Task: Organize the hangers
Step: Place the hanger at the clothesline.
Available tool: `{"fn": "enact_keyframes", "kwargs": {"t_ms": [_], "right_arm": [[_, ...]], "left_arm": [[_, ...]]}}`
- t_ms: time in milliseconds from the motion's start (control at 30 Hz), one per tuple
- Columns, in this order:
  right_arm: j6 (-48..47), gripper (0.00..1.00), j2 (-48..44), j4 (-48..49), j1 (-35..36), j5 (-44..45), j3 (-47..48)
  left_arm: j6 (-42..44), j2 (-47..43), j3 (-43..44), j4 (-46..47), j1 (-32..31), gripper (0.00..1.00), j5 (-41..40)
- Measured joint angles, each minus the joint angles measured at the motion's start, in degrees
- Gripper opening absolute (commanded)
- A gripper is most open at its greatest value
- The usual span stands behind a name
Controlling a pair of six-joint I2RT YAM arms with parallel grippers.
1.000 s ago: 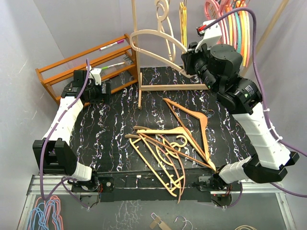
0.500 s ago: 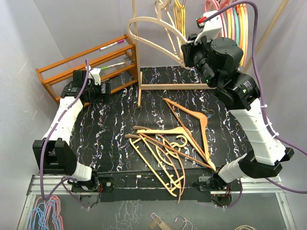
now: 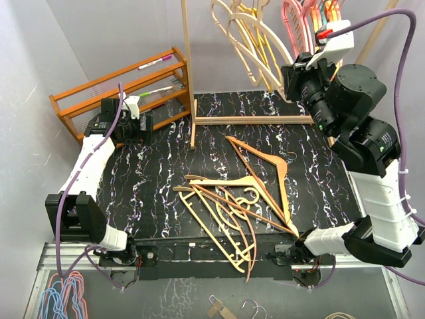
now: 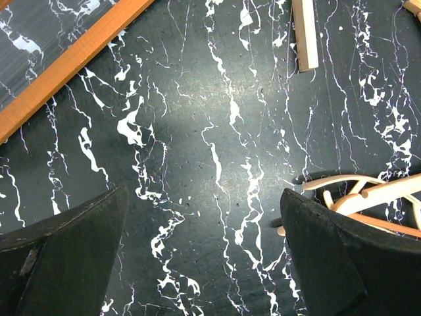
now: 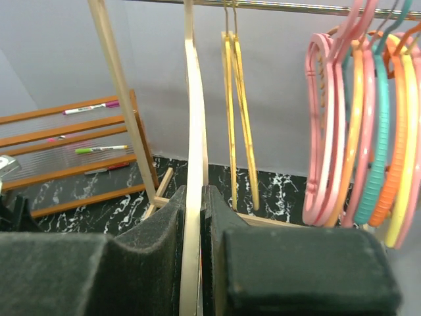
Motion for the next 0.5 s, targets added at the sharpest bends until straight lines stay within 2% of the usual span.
{"fn": "enact_keyframes", "kwargs": {"t_ms": [233, 500], "right_arm": [[-1.62, 0.08, 0.02, -0.24, 0.04, 2.51, -0.44], [-2.84, 0.08, 4.04, 3.26, 0.04, -1.66, -0.44]], "left_arm": [[0.00, 0.00, -0.33, 0.02, 0.26, 0.97, 0.04], [0.04, -0.04, -0.44, 0.13, 0.37, 0.97, 0.20]]}}
